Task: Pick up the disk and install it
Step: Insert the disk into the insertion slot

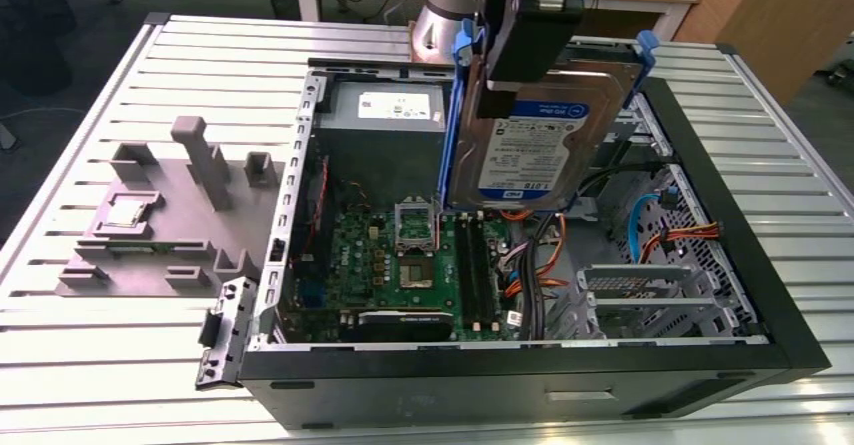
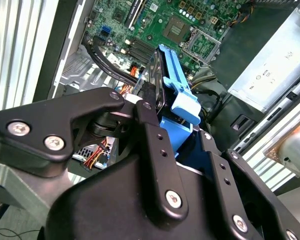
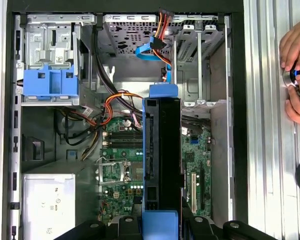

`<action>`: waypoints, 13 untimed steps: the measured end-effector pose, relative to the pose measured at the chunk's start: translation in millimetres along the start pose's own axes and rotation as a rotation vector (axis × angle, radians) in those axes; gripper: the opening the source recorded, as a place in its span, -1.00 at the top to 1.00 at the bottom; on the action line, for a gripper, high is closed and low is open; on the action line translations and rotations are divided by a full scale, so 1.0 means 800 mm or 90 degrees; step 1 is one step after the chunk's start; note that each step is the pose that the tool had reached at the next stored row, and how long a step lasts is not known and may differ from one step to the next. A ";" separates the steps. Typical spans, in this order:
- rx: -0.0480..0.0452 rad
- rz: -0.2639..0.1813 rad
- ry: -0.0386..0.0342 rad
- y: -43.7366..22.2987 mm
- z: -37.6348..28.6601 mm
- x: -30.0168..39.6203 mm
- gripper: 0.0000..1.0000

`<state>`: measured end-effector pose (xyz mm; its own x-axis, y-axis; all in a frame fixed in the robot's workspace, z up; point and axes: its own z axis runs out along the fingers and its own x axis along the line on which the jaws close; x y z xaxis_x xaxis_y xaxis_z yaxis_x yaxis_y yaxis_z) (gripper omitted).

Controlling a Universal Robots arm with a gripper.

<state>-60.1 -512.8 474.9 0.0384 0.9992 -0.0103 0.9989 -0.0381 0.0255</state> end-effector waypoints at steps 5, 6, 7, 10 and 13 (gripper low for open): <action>0.0000 0.000 0.0000 0.0001 0.0001 -0.0030 0.26; 0.0000 0.000 0.0000 0.0002 0.0001 -0.0039 0.26; 0.0000 0.000 0.0000 0.0002 0.0001 -0.0048 0.26; 0.0000 0.000 0.0001 0.0001 0.0002 -0.0062 0.26; 0.0000 0.000 0.0000 0.0002 0.0001 -0.0064 0.26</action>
<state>-60.1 -517.8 474.9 0.0384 0.9992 -0.0103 0.9989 -0.0381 0.0255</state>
